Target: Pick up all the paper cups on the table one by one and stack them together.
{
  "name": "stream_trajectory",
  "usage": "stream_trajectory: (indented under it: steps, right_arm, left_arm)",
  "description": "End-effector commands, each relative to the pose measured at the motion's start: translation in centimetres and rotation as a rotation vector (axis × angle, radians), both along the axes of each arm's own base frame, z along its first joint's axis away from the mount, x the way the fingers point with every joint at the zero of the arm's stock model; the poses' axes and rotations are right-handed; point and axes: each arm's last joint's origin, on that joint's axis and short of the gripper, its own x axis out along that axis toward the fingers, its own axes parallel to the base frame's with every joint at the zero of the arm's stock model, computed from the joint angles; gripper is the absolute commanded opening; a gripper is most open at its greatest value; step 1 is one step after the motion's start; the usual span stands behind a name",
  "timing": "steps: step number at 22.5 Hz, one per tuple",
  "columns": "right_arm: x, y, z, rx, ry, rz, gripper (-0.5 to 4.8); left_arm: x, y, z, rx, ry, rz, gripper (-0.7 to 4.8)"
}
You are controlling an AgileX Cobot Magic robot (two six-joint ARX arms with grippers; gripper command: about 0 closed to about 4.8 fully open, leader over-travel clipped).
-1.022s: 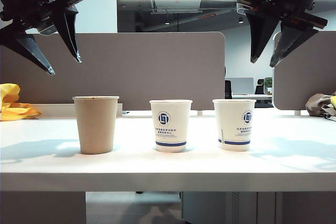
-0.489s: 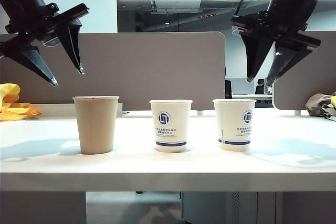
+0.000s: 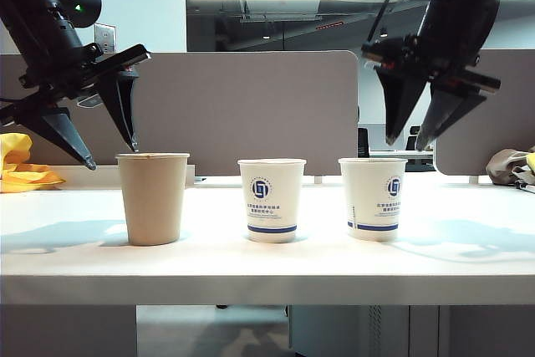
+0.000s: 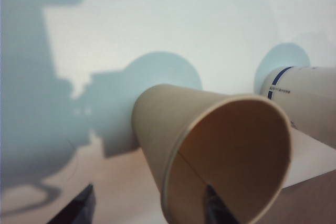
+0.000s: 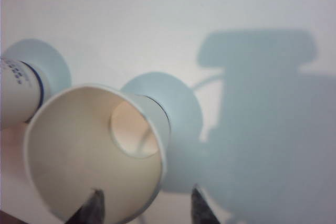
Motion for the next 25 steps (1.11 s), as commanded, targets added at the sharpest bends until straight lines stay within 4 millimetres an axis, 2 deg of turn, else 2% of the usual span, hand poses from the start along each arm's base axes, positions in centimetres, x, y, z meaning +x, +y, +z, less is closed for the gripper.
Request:
stream_trajectory:
  steps: [1, 5, 9, 12, 20, 25]
  right_arm:
    - [0.4, 0.1, -0.5, -0.003, 0.013, -0.003, 2.11]
    - [0.6, 0.2, -1.0, -0.008, 0.027, -0.004, 2.09]
    - [0.6, 0.2, -1.1, -0.008, 0.026, -0.004, 1.92]
    - [0.7, 0.2, -1.1, -0.007, 0.026, -0.003, 1.46]
    - [0.8, 0.2, -1.3, -0.008, 0.028, -0.004, 1.46]
    - [1.2, 0.3, -2.4, -0.015, 0.065, -0.002, 1.43]
  left_arm:
    - [0.3, -0.1, 0.1, -0.006, -0.026, -0.01, 2.63]
    - [0.4, -0.1, 0.0, -0.006, -0.029, -0.01, 2.63]
    - [0.5, -0.1, -0.3, -0.008, -0.015, -0.011, 2.13]
    - [0.5, -0.3, -0.6, -0.037, 0.003, -0.022, 2.13]
    - [0.8, -0.3, -1.5, -0.038, 0.036, -0.024, 2.13]
    - [1.0, -0.4, -2.0, -0.034, 0.057, -0.023, 2.09]
